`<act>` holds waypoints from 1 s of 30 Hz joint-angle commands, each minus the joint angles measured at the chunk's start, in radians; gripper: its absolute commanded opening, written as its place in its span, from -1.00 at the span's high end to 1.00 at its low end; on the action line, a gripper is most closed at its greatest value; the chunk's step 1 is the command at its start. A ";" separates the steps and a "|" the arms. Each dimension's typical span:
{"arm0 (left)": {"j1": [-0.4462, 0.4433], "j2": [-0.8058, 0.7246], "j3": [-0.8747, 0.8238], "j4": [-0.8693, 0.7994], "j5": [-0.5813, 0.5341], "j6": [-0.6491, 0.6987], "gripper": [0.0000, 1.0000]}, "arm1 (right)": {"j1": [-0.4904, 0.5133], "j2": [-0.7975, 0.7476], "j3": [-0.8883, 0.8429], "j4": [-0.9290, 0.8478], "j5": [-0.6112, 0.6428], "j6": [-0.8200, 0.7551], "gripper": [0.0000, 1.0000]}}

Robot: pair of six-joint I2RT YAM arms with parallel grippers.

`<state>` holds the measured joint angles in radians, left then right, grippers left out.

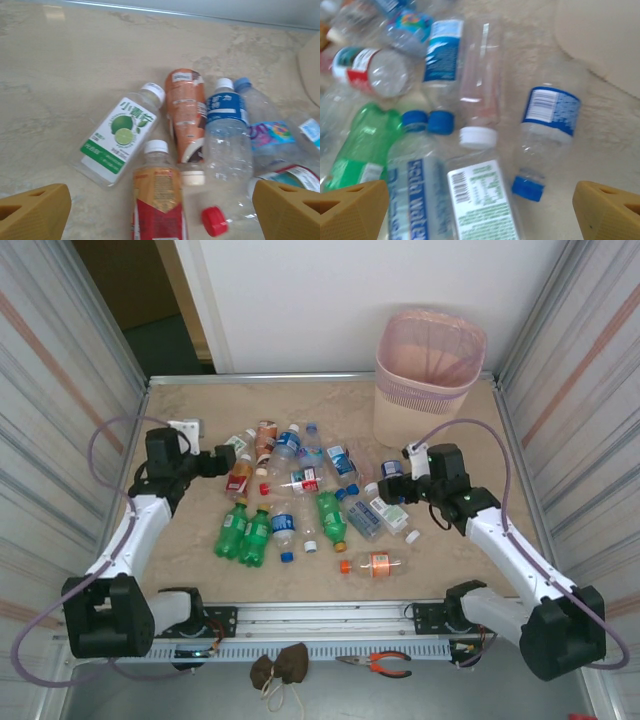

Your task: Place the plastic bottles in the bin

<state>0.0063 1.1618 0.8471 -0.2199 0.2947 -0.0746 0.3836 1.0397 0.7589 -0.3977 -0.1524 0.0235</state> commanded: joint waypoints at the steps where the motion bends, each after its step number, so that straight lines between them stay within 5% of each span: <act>1: -0.004 -0.034 0.078 -0.198 0.089 0.052 -0.88 | 0.075 -0.003 0.066 -0.193 0.010 -0.129 -0.87; 13: 0.042 -0.155 0.037 -0.167 0.125 0.174 -0.88 | 0.453 0.074 0.185 -0.579 0.102 -0.484 -0.87; 20: 0.141 -0.206 -0.011 -0.105 0.135 0.141 -0.89 | 0.576 0.048 0.124 -0.622 0.114 -0.589 -0.87; 30: 0.144 -0.218 -0.013 -0.112 0.151 0.148 -0.89 | 0.613 0.083 0.027 -0.521 0.168 -0.652 -0.87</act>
<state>0.1448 0.9672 0.8402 -0.3454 0.4198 0.0669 0.9844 1.1011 0.8036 -0.9466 -0.0147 -0.5850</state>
